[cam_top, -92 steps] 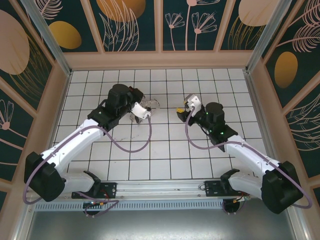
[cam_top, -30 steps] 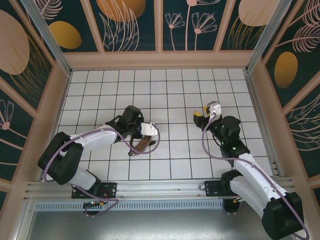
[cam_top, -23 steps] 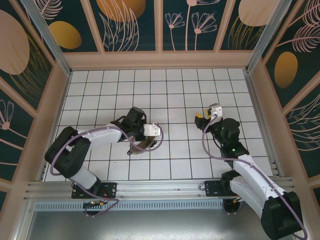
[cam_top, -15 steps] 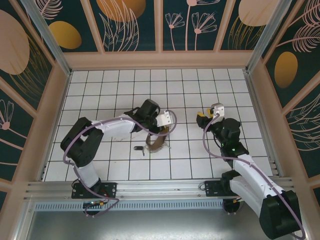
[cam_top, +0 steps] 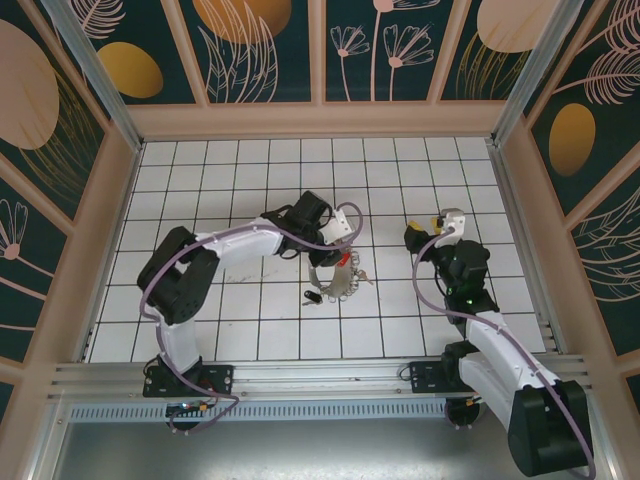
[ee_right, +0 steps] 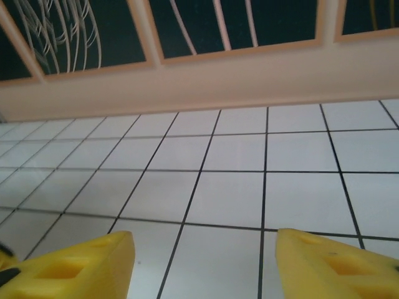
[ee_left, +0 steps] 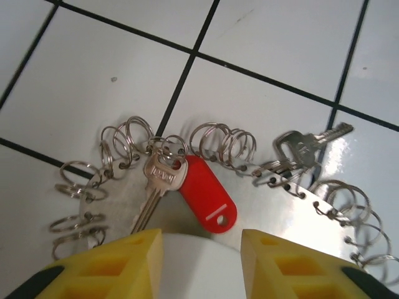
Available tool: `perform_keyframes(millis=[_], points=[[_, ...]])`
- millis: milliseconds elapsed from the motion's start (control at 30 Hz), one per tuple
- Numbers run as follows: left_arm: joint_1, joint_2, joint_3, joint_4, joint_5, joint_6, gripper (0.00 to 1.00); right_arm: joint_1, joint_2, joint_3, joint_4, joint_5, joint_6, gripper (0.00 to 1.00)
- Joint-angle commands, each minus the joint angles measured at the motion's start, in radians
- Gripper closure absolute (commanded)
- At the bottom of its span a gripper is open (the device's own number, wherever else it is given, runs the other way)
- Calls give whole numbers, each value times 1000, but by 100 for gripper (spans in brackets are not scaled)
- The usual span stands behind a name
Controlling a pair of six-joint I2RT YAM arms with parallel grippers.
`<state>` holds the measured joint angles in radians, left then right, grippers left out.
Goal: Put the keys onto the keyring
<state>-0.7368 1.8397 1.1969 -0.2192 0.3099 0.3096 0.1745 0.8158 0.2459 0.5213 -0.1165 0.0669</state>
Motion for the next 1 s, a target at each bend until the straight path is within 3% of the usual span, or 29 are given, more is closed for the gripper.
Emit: perform_keyframes(millis=[0, 100, 233, 333, 400, 600, 767, 967], points=[[11, -191, -61, 149, -17, -110, 60, -25, -65, 6, 53, 65, -12, 1], [44, -332, -152, 243, -100, -166, 54, -28, -137, 25, 29, 121, -48, 1], [159, -537, -324, 382, -212, -256, 44, -33, -226, 31, 24, 196, -85, 1], [244, -665, -449, 477, -340, -272, 22, -42, -250, 5, 57, 235, -114, 1], [302, -727, -527, 544, -377, -286, 1, -60, -238, -33, 113, 239, -110, 1], [404, -806, -753, 753, -597, -295, 1, -161, -56, -151, 350, 98, -43, 1], [445, -730, -877, 912, -655, -223, 1, -167, 149, -207, 555, 70, -78, 1], [507, -585, -1033, 1317, -606, -320, 1, -174, 385, -222, 763, 54, -88, 1]])
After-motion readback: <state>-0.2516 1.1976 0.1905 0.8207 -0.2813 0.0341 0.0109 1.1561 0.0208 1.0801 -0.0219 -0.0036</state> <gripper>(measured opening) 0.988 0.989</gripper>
